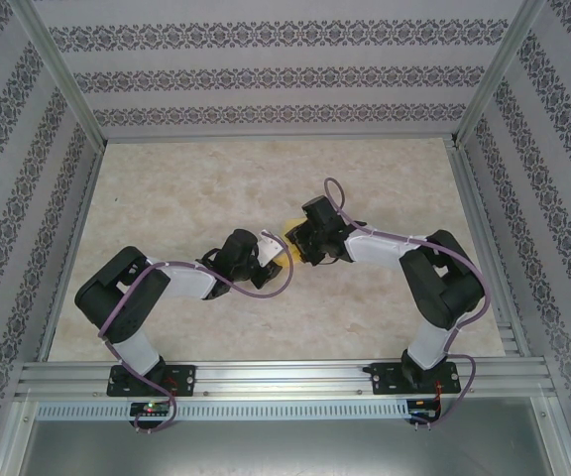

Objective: Fold a paper plane with a square sheet of paper (pick it up from the middle)
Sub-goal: Fourth fold the wing at the center of the table.

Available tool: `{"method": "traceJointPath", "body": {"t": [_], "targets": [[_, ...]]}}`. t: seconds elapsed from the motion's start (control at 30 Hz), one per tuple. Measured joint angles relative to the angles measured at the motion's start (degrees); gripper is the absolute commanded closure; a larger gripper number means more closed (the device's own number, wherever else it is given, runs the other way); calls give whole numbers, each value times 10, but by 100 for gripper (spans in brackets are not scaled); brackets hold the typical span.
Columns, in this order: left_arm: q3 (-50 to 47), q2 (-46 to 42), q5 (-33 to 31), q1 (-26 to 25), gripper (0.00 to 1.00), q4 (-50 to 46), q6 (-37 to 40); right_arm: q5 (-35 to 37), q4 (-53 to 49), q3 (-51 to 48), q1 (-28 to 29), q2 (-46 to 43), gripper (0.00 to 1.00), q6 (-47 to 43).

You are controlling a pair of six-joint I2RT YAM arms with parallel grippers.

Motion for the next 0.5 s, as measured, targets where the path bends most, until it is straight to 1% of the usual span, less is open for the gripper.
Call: {"method": "traceJointPath", "body": {"t": [0.1,0.17,0.23,0.37,0.5], "targets": [[0,0,0,0,69,0,2,-8,6,-4,-6,-1,77,-6],[0,0,0,0,65,0,4,-14,12,-4,-7,-1,82,-8],[0,0,1,0,61,1,5,-20,19,-4,-7,-1,85,-10],[0,2,1,-5,60,2,6,-29,29,-4,-7,-1,86,-12],[0,10,-9,-10,62,6,6,-39,35,-4,-7,-1,83,-11]]}}
